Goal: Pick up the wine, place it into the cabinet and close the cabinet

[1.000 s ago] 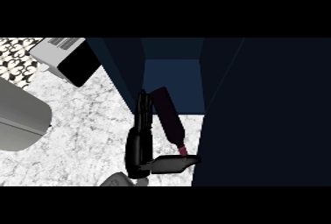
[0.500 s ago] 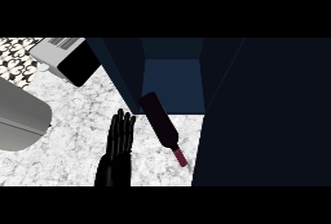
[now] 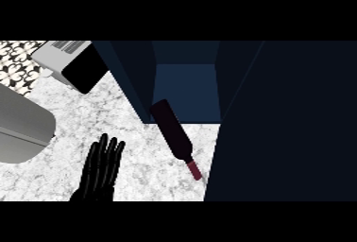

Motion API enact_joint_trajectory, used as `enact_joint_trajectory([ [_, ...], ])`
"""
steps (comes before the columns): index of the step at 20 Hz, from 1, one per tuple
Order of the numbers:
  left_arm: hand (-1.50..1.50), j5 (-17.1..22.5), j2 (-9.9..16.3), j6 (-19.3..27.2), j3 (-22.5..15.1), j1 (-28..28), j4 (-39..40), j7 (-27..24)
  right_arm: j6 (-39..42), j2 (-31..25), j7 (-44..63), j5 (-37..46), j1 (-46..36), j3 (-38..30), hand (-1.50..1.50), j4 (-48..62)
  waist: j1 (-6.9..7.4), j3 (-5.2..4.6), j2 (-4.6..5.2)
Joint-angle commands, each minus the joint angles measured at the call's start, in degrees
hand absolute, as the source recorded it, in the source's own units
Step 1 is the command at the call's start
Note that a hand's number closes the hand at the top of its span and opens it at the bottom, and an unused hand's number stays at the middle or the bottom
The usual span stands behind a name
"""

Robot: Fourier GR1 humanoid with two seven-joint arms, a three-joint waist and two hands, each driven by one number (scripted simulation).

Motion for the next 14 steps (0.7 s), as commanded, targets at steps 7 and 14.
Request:
enact_joint_trajectory([
  [7, -1.50, 5.3, 8.4, -8.6, 9.6, 7.4, -5.7, -1.6, 0.3, 3.0, 5.9, -9.1, 7.6, 7.6, 1.50, -6.1, 0.09, -0.02, -0.04],
  [14, -1.50, 13.8, 14.3, -13.1, 21.9, 11.7, -11.2, 0.9, 2.5, 2.2, 5.9, -5.2, 7.5, 17.8, 1.50, -5.0, 0.45, 0.00, -0.13],
])
